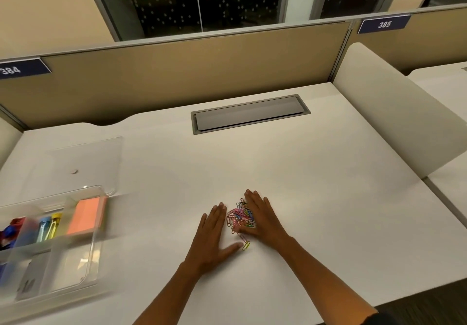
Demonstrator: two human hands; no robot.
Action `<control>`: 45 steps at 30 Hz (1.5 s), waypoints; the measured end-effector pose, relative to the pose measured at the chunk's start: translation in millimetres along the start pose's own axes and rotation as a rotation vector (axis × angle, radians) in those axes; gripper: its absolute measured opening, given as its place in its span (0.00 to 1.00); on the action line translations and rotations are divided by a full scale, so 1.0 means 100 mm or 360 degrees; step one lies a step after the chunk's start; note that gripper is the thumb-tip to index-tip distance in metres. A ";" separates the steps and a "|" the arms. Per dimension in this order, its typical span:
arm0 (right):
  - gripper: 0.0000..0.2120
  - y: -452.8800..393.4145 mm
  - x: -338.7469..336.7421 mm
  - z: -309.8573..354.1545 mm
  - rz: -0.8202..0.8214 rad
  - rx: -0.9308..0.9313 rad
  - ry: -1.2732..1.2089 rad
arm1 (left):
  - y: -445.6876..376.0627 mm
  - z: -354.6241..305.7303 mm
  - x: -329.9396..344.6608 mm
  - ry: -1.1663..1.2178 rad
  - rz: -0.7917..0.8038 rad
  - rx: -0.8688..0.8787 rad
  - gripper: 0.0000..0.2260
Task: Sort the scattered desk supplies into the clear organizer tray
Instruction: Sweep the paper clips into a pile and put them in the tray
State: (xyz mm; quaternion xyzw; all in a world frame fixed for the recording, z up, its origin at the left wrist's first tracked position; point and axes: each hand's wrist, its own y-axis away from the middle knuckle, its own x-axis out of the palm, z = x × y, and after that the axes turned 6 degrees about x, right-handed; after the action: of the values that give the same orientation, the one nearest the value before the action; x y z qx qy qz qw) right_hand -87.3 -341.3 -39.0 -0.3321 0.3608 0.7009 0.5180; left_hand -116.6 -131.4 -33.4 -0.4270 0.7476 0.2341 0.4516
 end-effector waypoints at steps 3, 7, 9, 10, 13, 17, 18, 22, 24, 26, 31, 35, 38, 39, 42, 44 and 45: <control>0.64 0.16 -0.05 -0.12 0.0089 -0.0151 0.0127 | 0.13 -0.03 0.05 -0.0208 0.0007 0.0004 0.52; 0.68 0.27 -0.10 -0.20 0.0116 -0.0190 0.0397 | 0.06 -0.06 0.13 -0.0318 0.0049 -0.0132 0.50; 0.67 0.21 -0.08 -0.18 0.0108 -0.0139 0.0384 | 0.00 -0.07 0.16 -0.0364 0.0083 -0.0212 0.46; 0.66 0.19 -0.07 -0.17 0.0097 -0.0104 0.0341 | -0.04 -0.07 0.18 -0.0375 0.0092 -0.0249 0.43; 0.61 0.09 -0.06 -0.14 0.0031 0.0013 0.0199 | -0.19 -0.03 0.25 -0.0400 0.0082 -0.0289 0.36; 0.56 0.04 -0.01 -0.07 -0.0078 0.0127 0.0076 | -0.34 0.02 0.26 -0.0325 0.0039 -0.0277 0.33; 0.54 0.06 0.00 -0.07 -0.0108 0.0144 0.0023 | -0.35 0.02 0.26 -0.0288 0.0022 -0.0266 0.33; 0.47 0.27 0.01 -0.16 -0.0185 0.0113 -0.0021 | -0.10 0.11 0.23 -0.0334 -0.0099 -0.0230 0.32; 0.41 0.40 0.06 -0.22 -0.0224 0.0094 0.0084 | 0.05 0.15 0.23 -0.0411 -0.0100 -0.0216 0.33; 0.36 0.48 0.15 -0.25 -0.0303 0.0087 0.0215 | 0.11 0.12 0.23 -0.0455 -0.0084 -0.0224 0.33; 0.24 0.42 0.28 -0.07 -0.0286 0.0149 0.0218 | -0.07 -0.03 0.29 -0.0382 0.0003 -0.0308 0.29; 0.31 0.28 0.34 0.02 -0.0260 -0.0029 0.0004 | -0.27 -0.16 0.31 -0.0256 0.0015 -0.0201 0.26; 0.26 0.21 0.28 0.00 -0.0431 -0.0078 -0.0173 | -0.32 -0.14 0.27 -0.0026 -0.0067 -0.0062 0.28; 0.24 0.20 0.23 0.00 -0.0502 -0.0081 -0.0212 | -0.32 -0.11 0.25 0.0043 -0.0156 -0.0021 0.28; 0.24 0.14 0.10 -0.07 -0.0638 -0.0065 -0.0221 | -0.32 -0.03 0.19 0.0120 -0.0304 0.0029 0.30; 0.30 0.10 0.05 -0.13 -0.0511 -0.0072 -0.0169 | -0.36 0.00 0.17 0.0088 -0.0299 0.0045 0.34; 0.34 0.09 0.03 -0.15 -0.0374 -0.0073 -0.0138 | -0.38 0.02 0.17 0.0068 -0.0284 0.0060 0.35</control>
State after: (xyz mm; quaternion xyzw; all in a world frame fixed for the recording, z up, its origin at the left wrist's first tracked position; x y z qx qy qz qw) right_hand -95.2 -354.4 -47.7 -0.3533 0.2806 0.6572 0.6038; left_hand -87.8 -157.2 -47.9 -0.4883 0.7202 0.1697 0.4626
